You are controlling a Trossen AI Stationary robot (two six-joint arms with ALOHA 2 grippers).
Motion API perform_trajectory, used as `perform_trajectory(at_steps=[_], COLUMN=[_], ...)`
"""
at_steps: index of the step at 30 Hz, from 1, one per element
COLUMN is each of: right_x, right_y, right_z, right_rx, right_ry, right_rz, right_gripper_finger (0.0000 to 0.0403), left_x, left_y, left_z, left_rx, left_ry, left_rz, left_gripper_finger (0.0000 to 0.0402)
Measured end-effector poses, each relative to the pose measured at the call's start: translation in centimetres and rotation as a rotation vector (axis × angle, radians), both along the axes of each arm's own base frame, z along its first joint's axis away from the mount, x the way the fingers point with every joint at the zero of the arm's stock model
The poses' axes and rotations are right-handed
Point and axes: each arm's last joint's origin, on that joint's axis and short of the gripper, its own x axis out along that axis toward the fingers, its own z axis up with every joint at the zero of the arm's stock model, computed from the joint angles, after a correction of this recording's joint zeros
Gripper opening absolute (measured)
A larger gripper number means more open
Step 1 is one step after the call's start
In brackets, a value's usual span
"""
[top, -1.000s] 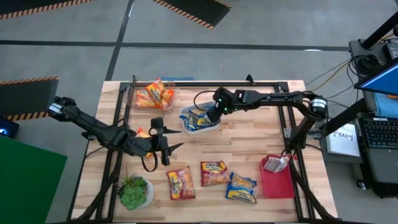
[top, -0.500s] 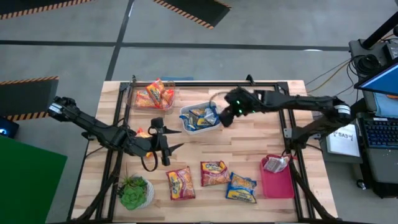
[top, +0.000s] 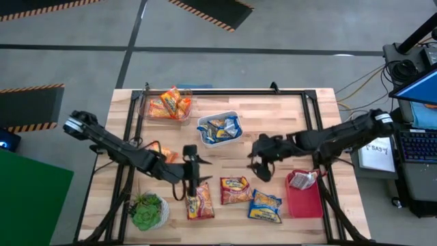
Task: Sort Maruchan noodles
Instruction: Put the red noodle pack into the pink bin
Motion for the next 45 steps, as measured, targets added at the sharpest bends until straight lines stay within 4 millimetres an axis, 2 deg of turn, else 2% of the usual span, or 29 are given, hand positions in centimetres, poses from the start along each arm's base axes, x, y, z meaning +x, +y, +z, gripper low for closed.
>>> perform_trajectory(at_steps=[4,8,13,19,25,30,36,42,45], right_x=[-0.1,-0.3,-0.3,-1.3,-2.3,-2.3,-1.2,-0.1,0.4], right_y=[1.1,1.7,2.2,2.2,1.9,1.9,2.3,2.9,3.3], right_z=[-1.0,-1.0,-0.1,1.8,2.5,1.0,-0.8,-2.5,-2.5], right_rx=[-0.004,-0.045,-0.139,-0.232,-0.198,-0.048,0.181,0.395,0.465], right_ry=[-0.056,-0.09,-0.186,-0.319,-0.416,-0.341,-0.194,0.108,0.225], right_rz=[0.052,0.113,0.215,0.293,0.265,0.171,0.002,-0.197,-0.259], right_gripper_finger=[0.0214,0.0214,0.0214,0.0214,0.0214,0.0214,0.0214,0.0214,0.0214], left_x=[1.6,3.2,4.7,6.2,7.4,7.7,7.3,7.2,7.4], left_y=[-0.9,-1.7,-2.4,-3.2,-3.8,-4.0,-3.9,-4.3,-4.6], left_z=[-0.2,-0.2,-0.7,-1.9,-2.8,-3.8,-4.7,-6.3,-7.2], left_rx=[-0.013,-0.007,0.0,-0.008,-0.005,-0.044,-0.085,-0.128,-0.13], left_ry=[0.018,0.025,0.041,0.067,0.09,0.12,0.186,0.246,0.263], left_rz=[-0.031,-0.039,-0.041,-0.03,-0.031,-0.042,-0.021,-0.039,-0.053], left_gripper_finger=[0.0207,0.0207,0.0207,0.0207,0.0207,0.0207,0.0207,0.0202,0.0192])
